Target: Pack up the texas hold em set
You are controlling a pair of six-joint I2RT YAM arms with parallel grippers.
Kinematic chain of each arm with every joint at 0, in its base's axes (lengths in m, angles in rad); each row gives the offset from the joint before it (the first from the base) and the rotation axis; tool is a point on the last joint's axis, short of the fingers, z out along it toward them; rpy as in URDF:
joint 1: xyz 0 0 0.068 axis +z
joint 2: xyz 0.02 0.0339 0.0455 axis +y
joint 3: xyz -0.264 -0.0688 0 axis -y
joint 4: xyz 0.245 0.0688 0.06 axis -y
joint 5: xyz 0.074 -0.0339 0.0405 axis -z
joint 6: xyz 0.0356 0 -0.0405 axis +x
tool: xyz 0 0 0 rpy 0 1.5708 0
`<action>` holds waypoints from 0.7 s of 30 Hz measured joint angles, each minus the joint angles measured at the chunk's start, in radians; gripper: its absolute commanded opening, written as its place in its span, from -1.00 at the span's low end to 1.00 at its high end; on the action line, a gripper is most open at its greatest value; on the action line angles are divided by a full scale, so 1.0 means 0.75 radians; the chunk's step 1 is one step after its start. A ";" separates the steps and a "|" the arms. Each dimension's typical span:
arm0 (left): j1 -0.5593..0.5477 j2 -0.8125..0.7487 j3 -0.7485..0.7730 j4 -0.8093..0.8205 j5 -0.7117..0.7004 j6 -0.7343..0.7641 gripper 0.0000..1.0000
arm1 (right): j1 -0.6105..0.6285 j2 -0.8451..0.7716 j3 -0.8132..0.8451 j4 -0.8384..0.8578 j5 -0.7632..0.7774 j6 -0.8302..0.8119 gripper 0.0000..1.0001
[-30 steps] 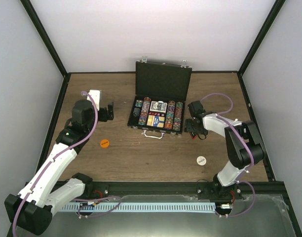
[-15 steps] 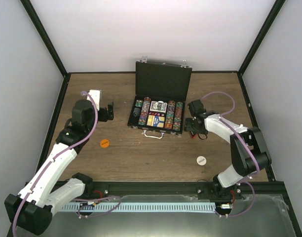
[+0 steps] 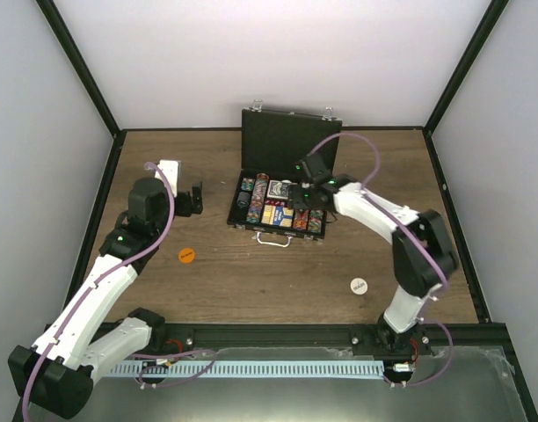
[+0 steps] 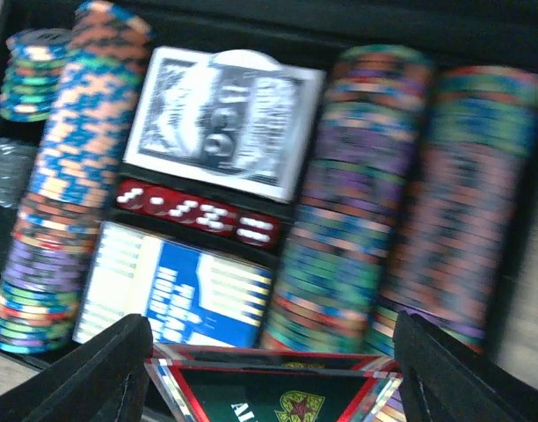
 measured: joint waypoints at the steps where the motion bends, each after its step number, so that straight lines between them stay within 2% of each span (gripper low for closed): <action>1: 0.000 0.000 0.000 0.000 0.001 0.000 1.00 | 0.029 0.053 0.039 0.011 -0.009 0.001 0.25; 6: 0.000 0.000 0.000 0.000 0.000 0.000 1.00 | 0.168 0.334 0.247 0.028 -0.038 0.004 0.27; 10: 0.000 0.000 0.000 0.000 -0.001 0.000 1.00 | 0.225 0.503 0.387 0.022 -0.044 0.007 0.57; 12: 0.000 0.000 0.000 0.000 -0.001 0.000 1.00 | 0.226 0.512 0.425 0.013 -0.042 0.016 0.70; 15: 0.000 0.000 0.000 0.000 -0.001 0.000 1.00 | 0.227 0.511 0.431 0.009 -0.017 0.027 0.79; 21: 0.000 0.000 0.000 0.000 0.000 0.000 1.00 | 0.227 0.424 0.330 -0.027 0.094 0.031 0.80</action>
